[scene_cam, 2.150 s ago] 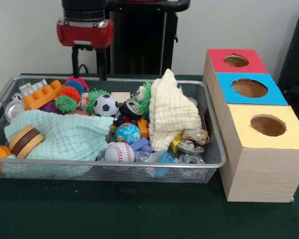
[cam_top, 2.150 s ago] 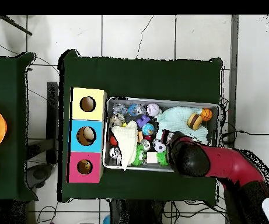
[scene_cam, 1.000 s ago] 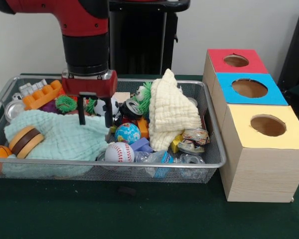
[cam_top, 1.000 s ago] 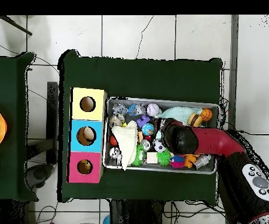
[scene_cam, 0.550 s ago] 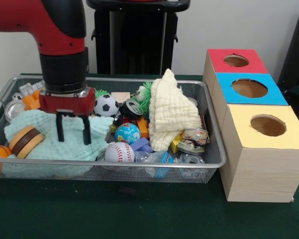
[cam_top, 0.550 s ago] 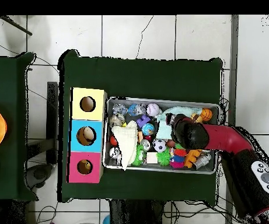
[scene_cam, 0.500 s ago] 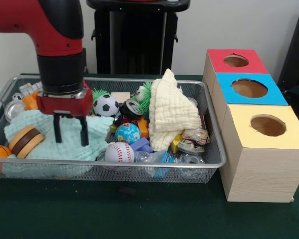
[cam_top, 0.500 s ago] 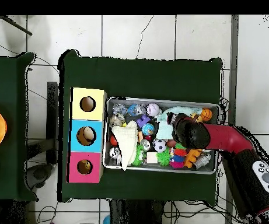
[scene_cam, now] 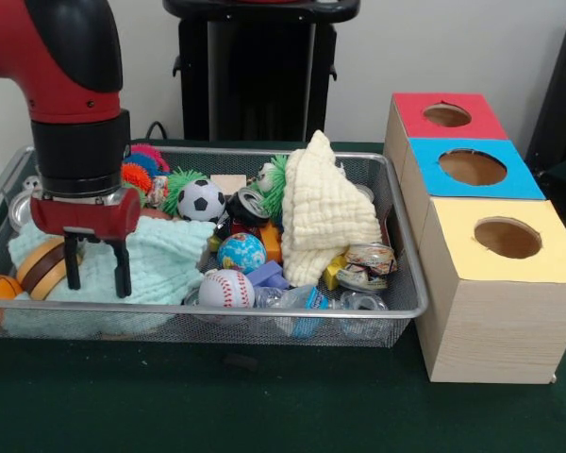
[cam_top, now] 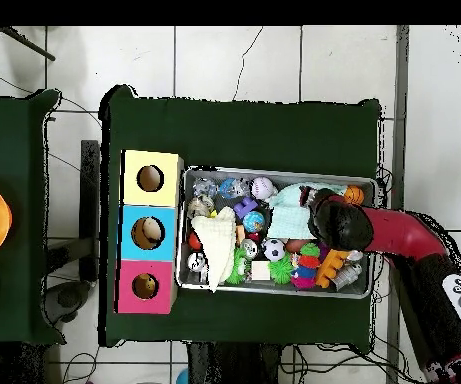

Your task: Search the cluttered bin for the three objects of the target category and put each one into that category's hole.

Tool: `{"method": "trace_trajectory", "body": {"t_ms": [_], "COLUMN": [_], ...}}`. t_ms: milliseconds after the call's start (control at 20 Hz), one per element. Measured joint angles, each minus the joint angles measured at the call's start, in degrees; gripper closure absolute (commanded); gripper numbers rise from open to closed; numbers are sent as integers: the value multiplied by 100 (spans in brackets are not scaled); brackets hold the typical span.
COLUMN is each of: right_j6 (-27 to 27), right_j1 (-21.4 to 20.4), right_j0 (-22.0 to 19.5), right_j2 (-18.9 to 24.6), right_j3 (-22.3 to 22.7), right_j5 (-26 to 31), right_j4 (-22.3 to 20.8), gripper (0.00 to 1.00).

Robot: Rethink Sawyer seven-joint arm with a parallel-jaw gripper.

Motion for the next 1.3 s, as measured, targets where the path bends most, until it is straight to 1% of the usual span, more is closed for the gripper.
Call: {"method": "trace_trajectory", "body": {"t_ms": [500, 850, 900, 1300], "right_j6": [0, 0, -1, 0], "right_j1": [15, 28, 30, 29], "right_j0": [75, 156, 155, 105], "right_j2": [-2, -27, -31, -31], "right_j3": [2, 4, 10, 90], "right_j5": [-14, -170, -213, -374], "right_j4": [-39, -261, -324, -410], "gripper": [0, 0, 100, 100]}}
